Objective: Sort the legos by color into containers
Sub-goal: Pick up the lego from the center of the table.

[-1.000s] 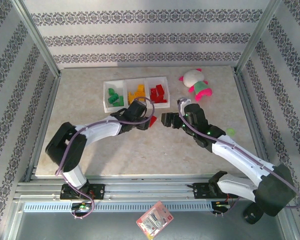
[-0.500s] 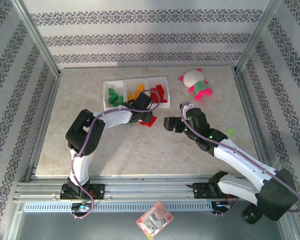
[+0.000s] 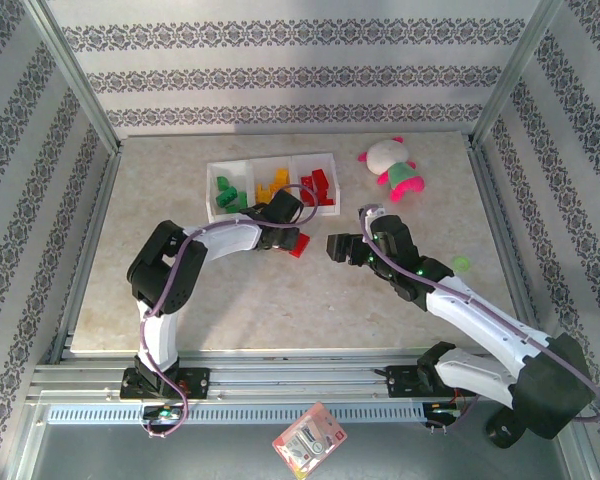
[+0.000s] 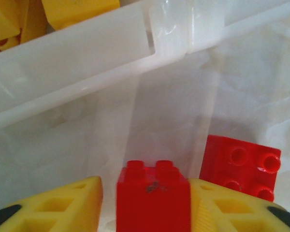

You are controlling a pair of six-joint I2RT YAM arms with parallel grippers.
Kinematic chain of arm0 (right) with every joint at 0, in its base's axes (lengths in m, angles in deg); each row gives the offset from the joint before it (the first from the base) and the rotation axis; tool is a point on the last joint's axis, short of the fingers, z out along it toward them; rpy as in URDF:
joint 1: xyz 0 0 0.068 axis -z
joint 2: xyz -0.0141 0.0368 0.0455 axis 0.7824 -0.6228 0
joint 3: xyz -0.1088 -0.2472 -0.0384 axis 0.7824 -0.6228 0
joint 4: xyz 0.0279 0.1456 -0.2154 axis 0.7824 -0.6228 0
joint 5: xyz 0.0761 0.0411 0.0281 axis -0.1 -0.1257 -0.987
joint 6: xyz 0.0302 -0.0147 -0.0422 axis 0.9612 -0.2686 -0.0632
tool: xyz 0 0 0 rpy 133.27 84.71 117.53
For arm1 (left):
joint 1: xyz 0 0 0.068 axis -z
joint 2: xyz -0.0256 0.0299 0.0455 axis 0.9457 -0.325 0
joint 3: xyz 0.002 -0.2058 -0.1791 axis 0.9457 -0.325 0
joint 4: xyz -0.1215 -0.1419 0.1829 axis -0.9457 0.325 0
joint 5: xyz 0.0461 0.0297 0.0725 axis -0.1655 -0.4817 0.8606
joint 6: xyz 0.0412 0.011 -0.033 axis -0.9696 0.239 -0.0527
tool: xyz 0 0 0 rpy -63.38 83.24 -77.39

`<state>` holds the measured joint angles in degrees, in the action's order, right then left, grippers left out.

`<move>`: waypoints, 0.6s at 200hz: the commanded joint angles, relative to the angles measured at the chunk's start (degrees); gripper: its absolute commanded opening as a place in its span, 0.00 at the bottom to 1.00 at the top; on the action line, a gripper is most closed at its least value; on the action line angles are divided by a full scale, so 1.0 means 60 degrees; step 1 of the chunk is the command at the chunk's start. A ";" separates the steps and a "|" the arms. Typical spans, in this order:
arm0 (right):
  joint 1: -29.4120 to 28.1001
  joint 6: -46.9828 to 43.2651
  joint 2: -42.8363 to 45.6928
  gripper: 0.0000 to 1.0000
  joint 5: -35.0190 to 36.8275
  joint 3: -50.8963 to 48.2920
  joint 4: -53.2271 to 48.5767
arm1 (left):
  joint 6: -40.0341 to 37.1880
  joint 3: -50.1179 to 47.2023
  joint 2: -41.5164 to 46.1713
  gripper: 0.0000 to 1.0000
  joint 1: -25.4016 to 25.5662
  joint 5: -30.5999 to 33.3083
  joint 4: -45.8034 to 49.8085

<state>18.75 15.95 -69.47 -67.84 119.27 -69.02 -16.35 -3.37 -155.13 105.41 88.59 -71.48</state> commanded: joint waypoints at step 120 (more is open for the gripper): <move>0.0106 -0.0100 0.0260 0.83 -0.0319 0.0105 0.0229 | -0.0321 0.1129 0.1326 0.32 -0.0116 -0.0080 -0.0043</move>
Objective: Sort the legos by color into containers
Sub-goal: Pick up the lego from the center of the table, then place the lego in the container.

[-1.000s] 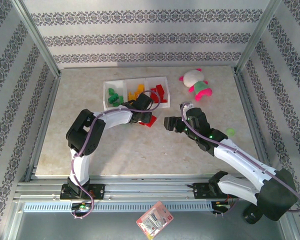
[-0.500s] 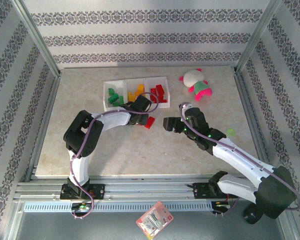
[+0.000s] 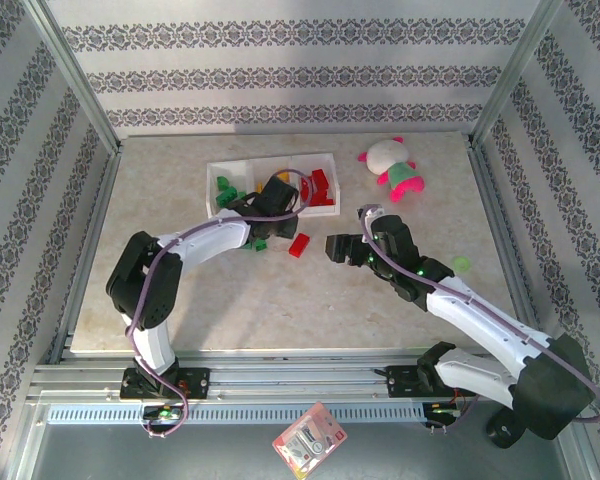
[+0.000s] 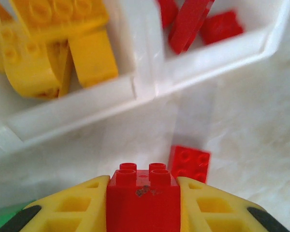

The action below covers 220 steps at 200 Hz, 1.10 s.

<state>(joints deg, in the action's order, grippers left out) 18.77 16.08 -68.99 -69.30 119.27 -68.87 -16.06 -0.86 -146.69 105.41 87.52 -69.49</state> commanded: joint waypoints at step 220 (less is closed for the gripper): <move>-0.0471 0.0182 -0.1255 0.83 0.0707 0.0721 -0.0359 | -0.1491 0.3766 -0.1184 0.94 -0.0577 -0.0051 -0.0423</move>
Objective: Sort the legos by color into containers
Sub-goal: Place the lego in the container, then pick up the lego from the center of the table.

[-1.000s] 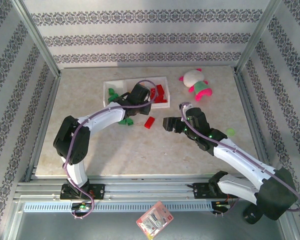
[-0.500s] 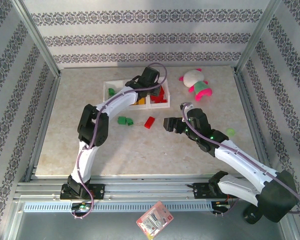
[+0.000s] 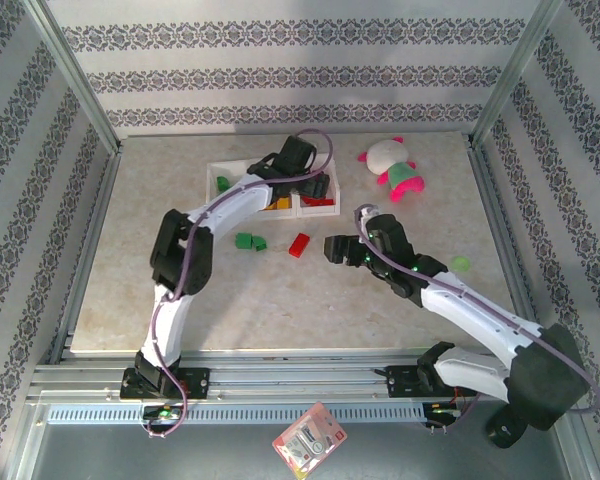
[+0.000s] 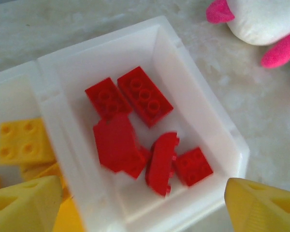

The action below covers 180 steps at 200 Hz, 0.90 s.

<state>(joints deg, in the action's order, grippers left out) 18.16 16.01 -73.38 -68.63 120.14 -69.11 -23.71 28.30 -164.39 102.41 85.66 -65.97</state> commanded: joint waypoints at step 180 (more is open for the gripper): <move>-0.1962 0.4383 -0.8019 0.80 0.3095 0.6206 -0.2927 | 0.1424 -1.1500 1.2356 0.99 0.0225 0.1589 -0.0113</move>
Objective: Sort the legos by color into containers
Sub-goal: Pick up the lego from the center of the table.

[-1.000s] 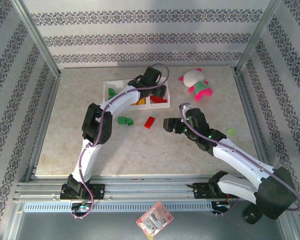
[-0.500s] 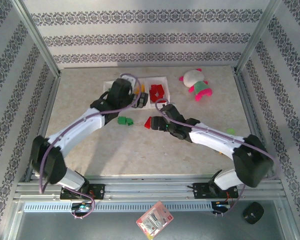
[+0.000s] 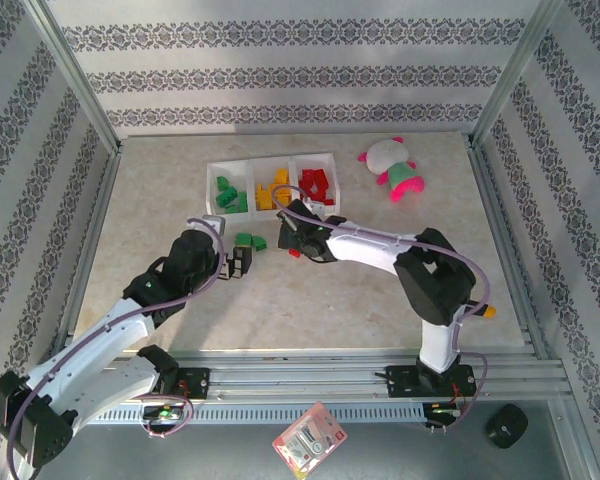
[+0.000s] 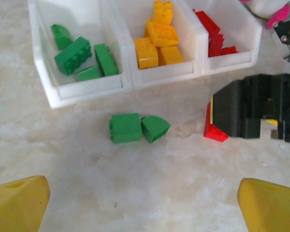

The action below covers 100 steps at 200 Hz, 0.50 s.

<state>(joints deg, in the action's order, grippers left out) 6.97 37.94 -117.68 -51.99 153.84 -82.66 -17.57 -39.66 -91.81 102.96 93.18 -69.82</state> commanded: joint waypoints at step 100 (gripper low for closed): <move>-0.0081 0.0953 -0.1655 0.41 -0.0043 0.1413 -0.1666 | 0.0205 -0.0251 -0.0154 0.99 0.0131 0.0226 0.0214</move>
<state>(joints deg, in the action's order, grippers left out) 6.97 43.51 -127.08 -52.23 161.89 -89.70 -16.87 -40.62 -92.29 102.96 94.03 -68.33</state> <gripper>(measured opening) 0.451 0.993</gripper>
